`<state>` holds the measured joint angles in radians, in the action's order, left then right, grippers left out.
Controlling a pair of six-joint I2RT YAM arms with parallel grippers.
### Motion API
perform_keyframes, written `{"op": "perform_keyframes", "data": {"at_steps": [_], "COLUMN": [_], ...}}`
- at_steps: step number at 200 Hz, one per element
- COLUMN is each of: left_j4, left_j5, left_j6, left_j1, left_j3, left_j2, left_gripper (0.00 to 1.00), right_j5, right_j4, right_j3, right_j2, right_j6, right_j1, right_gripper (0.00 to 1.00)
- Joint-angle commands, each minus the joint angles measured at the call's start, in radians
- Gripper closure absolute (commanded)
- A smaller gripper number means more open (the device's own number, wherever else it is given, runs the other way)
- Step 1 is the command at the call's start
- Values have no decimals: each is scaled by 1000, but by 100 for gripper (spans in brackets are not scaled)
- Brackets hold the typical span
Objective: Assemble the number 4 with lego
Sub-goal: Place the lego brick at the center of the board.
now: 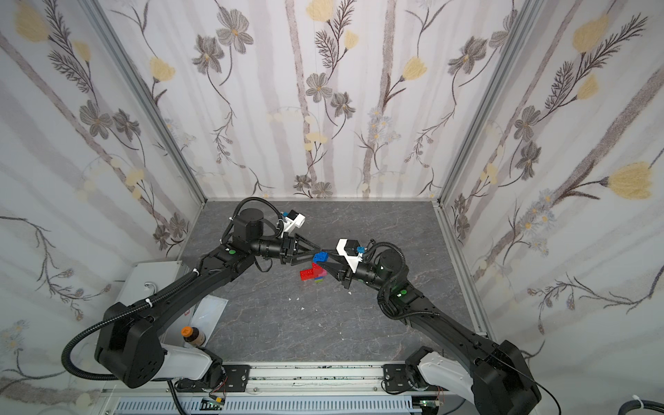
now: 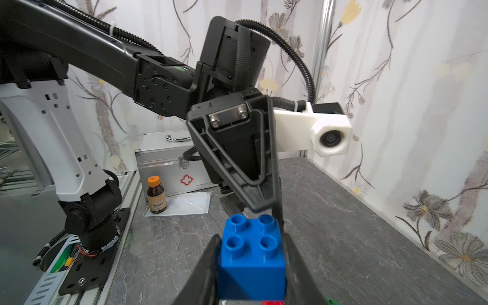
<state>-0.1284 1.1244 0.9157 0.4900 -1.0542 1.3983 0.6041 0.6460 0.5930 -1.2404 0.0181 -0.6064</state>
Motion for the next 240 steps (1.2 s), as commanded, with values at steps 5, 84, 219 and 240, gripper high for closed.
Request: {"op": "perform_keyframes", "data": {"at_steps": [5,84,219,240], "left_j4": [115,325,429,432], "left_j5": [-122,-361,-498,-500], "left_j6": [-72,-174,-222,-221], "left_j1": [-53,-131,-161,-166], "left_j3": [16,34,45,43], "left_j2": [-27,17,36,37], "left_gripper": [24,19,15,13], "right_j5": [-228,-645,-660,-655], "right_j4": [9,536,1099,987], "right_j3": [-133,-599,-561,-575], "right_j2": [17,-138,-826,-755], "right_j6": [-47,-180,-270,-304], "right_j1": [14,-46,-59,-61], "right_gripper": [76,77,50,37]}}
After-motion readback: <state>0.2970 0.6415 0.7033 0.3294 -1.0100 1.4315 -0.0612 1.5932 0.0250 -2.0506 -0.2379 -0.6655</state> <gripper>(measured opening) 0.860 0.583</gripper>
